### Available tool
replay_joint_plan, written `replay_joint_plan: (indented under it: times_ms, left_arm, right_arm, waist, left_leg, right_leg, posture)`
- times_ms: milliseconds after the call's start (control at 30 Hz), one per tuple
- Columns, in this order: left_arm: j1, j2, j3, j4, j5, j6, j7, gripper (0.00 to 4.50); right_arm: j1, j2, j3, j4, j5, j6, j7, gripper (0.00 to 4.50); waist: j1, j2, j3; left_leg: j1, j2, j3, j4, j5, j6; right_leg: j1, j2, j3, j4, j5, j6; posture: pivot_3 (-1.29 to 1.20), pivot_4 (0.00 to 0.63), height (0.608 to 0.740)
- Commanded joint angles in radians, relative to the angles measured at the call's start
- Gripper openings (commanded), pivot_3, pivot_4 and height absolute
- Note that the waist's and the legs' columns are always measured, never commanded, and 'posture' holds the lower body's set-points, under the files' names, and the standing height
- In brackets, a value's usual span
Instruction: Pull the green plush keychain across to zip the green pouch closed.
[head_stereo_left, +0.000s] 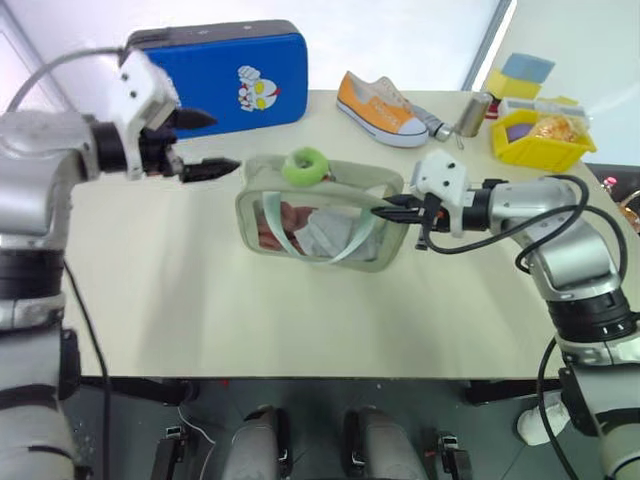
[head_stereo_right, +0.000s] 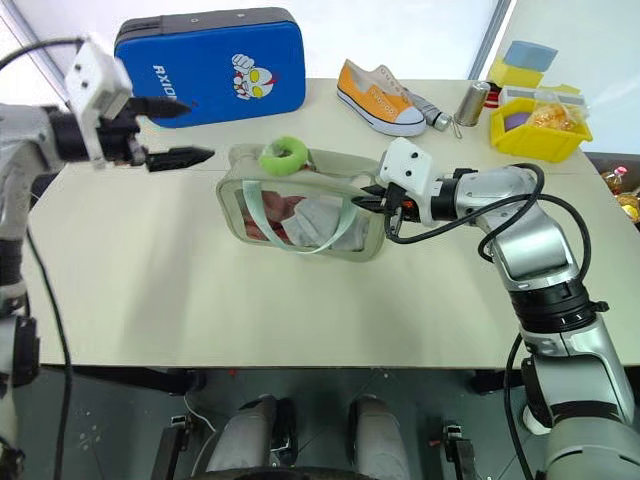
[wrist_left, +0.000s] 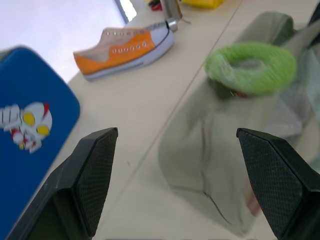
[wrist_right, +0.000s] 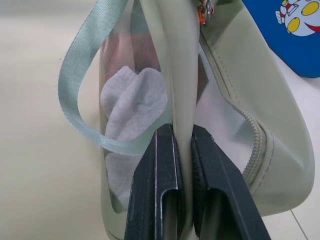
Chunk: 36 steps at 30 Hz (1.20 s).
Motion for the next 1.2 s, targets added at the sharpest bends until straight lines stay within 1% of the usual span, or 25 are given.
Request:
replay_joint_plan:
  times_ms: [33, 167, 233, 267, 300, 433, 467, 500, 567, 600, 633, 667, 700, 767, 800, 867, 933, 1100, 1200]
  left_arm:
    - [0.086, -0.032, 0.027, -0.111, -0.022, 0.023, 0.066, 4.03]
    - [0.154, -0.066, 0.012, -0.099, 0.018, -0.037, 0.114, 4.03]
    - [0.155, -0.077, 0.012, -0.080, 0.023, -0.059, 0.123, 3.49]
    - [0.154, -0.080, 0.013, -0.073, 0.020, -0.063, 0.122, 3.15]
    - [0.152, -0.082, 0.012, -0.068, 0.018, -0.068, 0.121, 2.67]
    - [0.134, -0.105, 0.008, -0.042, 0.009, -0.075, 0.126, 0.68]
    - [0.133, -0.110, 0.005, -0.040, 0.008, -0.077, 0.126, 0.11]
    - [0.132, -0.114, 0.002, -0.040, 0.008, -0.077, 0.127, 0.04]
    - [0.131, -0.122, -0.001, -0.041, 0.004, -0.066, 0.131, 0.04]
    - [0.129, -0.124, -0.004, -0.045, -0.002, -0.055, 0.127, 0.00]
    - [0.129, -0.125, -0.005, -0.049, -0.004, -0.050, 0.126, 0.00]
    - [0.131, -0.123, -0.005, -0.055, -0.009, -0.043, 0.120, 0.00]
    - [0.133, -0.120, -0.004, -0.060, -0.013, -0.041, 0.114, 0.00]
    - [0.136, -0.117, -0.003, -0.065, -0.015, -0.039, 0.111, 0.00]
    - [0.137, -0.117, -0.003, -0.065, -0.015, -0.040, 0.111, 0.00]
    - [0.140, -0.115, -0.002, -0.067, -0.014, -0.040, 0.111, 0.00]
    - [0.140, -0.117, -0.003, -0.072, -0.017, -0.035, 0.111, 0.00]
    - [0.132, -0.125, -0.009, -0.071, -0.009, -0.039, 0.115, 0.00]
    - [0.136, -0.127, -0.010, -0.081, -0.010, -0.036, 0.120, 0.00]
  right_arm:
    - [-0.025, 0.007, -0.010, -0.006, 0.003, -0.019, 0.004, 0.00]
    - [-0.030, 0.008, -0.008, -0.010, 0.003, -0.012, 0.011, 0.00]
    - [-0.030, 0.007, -0.008, -0.013, 0.002, -0.010, 0.013, 0.00]
    - [-0.030, 0.007, -0.009, -0.013, 0.002, -0.009, 0.014, 0.00]
    - [-0.030, 0.007, -0.009, -0.014, 0.002, -0.008, 0.014, 0.00]
    - [-0.033, 0.009, -0.012, -0.017, 0.003, -0.003, 0.010, 0.00]
    - [-0.034, 0.010, -0.013, -0.019, 0.004, 0.000, 0.008, 0.00]
    - [-0.034, 0.012, -0.014, -0.022, 0.006, 0.003, 0.006, 0.00]
    - [-0.035, 0.013, -0.017, -0.025, 0.009, 0.010, 0.004, 0.00]
    - [-0.036, 0.011, -0.022, -0.027, 0.018, 0.022, 0.008, 0.38]
    - [-0.038, 0.006, -0.026, -0.030, 0.026, 0.034, 0.015, 0.87]
    - [-0.043, 0.000, -0.027, -0.030, 0.021, 0.030, 0.015, 1.16]
    - [-0.050, -0.005, -0.028, -0.026, 0.014, 0.025, 0.011, 1.57]
    - [-0.078, -0.010, -0.031, -0.026, 0.018, 0.042, 0.016, 2.57]
    - [-0.095, -0.004, -0.032, -0.031, 0.027, 0.057, 0.014, 2.99]
    - [-0.137, 0.034, -0.036, -0.051, 0.054, 0.098, -0.008, 2.99]
    - [-0.169, 0.086, -0.012, -0.073, 0.060, 0.111, -0.034, 2.99]
    - [-0.220, 0.227, 0.064, -0.038, 0.005, 0.082, -0.120, 2.99]
    - [-0.251, 0.287, 0.099, 0.009, -0.024, 0.065, -0.148, 2.99]
  waist:
    - [0.001, 0.000, 0.000]
    - [-0.001, 0.000, 0.000]
    - [-0.001, 0.000, 0.000]
    - [-0.001, 0.000, 0.000]
    - [-0.001, 0.000, 0.000]
    - [-0.001, 0.000, 0.000]
    - [-0.001, 0.000, 0.000]
    - [-0.001, 0.000, 0.000]
    - [-0.001, 0.000, 0.000]
    - [-0.001, 0.000, 0.000]
    - [0.000, 0.000, 0.000]
    - [0.001, 0.000, 0.000]
    - [0.001, 0.000, 0.000]
    - [0.001, 0.000, 0.000]
    - [0.001, 0.000, 0.000]
    - [0.000, 0.000, 0.000]
    - [-0.001, 0.000, 0.000]
    - [-0.002, 0.000, 0.000]
    - [0.000, 0.000, 0.000]
  left_leg:
    - [0.000, 0.000, 0.000, 0.000, 0.000, 0.000]
    - [0.000, 0.000, 0.000, 0.000, 0.000, 0.000]
    - [0.000, 0.000, 0.000, 0.000, 0.000, 0.000]
    - [0.000, 0.000, 0.000, 0.000, 0.000, 0.000]
    - [0.000, 0.000, 0.000, 0.000, 0.000, 0.000]
    - [0.000, 0.000, 0.000, 0.000, 0.000, 0.000]
    - [0.000, 0.000, 0.000, 0.000, 0.000, 0.000]
    - [0.000, 0.000, 0.000, 0.000, 0.000, 0.000]
    - [0.000, 0.000, 0.000, 0.000, 0.000, 0.000]
    - [0.000, 0.000, 0.000, 0.000, 0.000, 0.000]
    - [0.000, 0.000, 0.000, 0.000, 0.000, 0.000]
    - [0.000, 0.000, 0.000, 0.000, 0.000, 0.000]
    - [0.000, 0.000, 0.000, 0.000, 0.000, 0.000]
    - [0.000, -0.001, 0.000, 0.000, 0.000, 0.000]
    - [0.000, -0.001, 0.000, 0.000, 0.000, 0.000]
    - [0.000, -0.001, 0.000, 0.000, 0.000, 0.000]
    - [0.000, 0.000, 0.000, 0.000, 0.000, 0.000]
    - [0.000, 0.000, 0.000, 0.000, 0.000, 0.000]
    - [0.000, -0.001, 0.000, 0.000, 0.000, 0.000]
  right_leg:
    - [0.000, 0.000, 0.000, 0.000, 0.000, 0.000]
    - [0.000, 0.000, 0.000, 0.000, 0.000, 0.000]
    - [0.000, 0.000, 0.000, 0.001, 0.000, 0.000]
    - [0.000, 0.000, 0.000, 0.001, 0.000, 0.000]
    - [0.000, 0.000, 0.000, 0.000, 0.000, 0.000]
    - [0.000, 0.000, 0.000, 0.000, 0.000, 0.000]
    - [0.000, 0.000, 0.000, 0.000, 0.000, 0.000]
    - [0.000, 0.000, 0.000, 0.000, 0.000, 0.000]
    - [0.000, 0.000, 0.000, 0.000, 0.000, 0.000]
    - [0.000, 0.000, 0.000, 0.001, 0.000, 0.000]
    - [0.000, 0.000, 0.000, 0.001, 0.000, 0.000]
    - [0.000, 0.000, 0.000, 0.001, 0.000, 0.000]
    - [0.000, 0.000, 0.000, 0.001, 0.000, 0.000]
    - [0.000, -0.001, 0.000, 0.001, 0.000, 0.000]
    - [0.000, -0.001, 0.000, 0.001, 0.000, 0.000]
    - [0.000, -0.001, 0.000, 0.001, 0.000, 0.000]
    - [0.000, 0.000, 0.000, 0.001, 0.000, 0.000]
    - [-0.001, 0.000, 0.000, 0.001, 0.000, 0.000]
    - [-0.001, 0.000, 0.000, 0.001, 0.000, 0.000]
  posture:
    - [0.00, 0.150, 0.740]
    - [0.00, 0.150, 0.740]
    - [0.00, 0.150, 0.740]
    - [0.00, 0.150, 0.740]
    - [0.00, 0.150, 0.740]
    - [0.00, 0.150, 0.740]
    - [0.00, 0.150, 0.740]
    - [0.00, 0.150, 0.740]
    - [0.00, 0.150, 0.740]
    - [0.00, 0.150, 0.740]
    - [0.00, 0.150, 0.740]
    - [0.00, 0.150, 0.740]
    - [0.00, 0.150, 0.740]
    - [0.00, 0.150, 0.740]
    - [0.00, 0.150, 0.740]
    - [0.00, 0.150, 0.740]
    - [0.00, 0.150, 0.740]
    - [0.00, 0.150, 0.740]
    - [0.00, 0.150, 0.740]
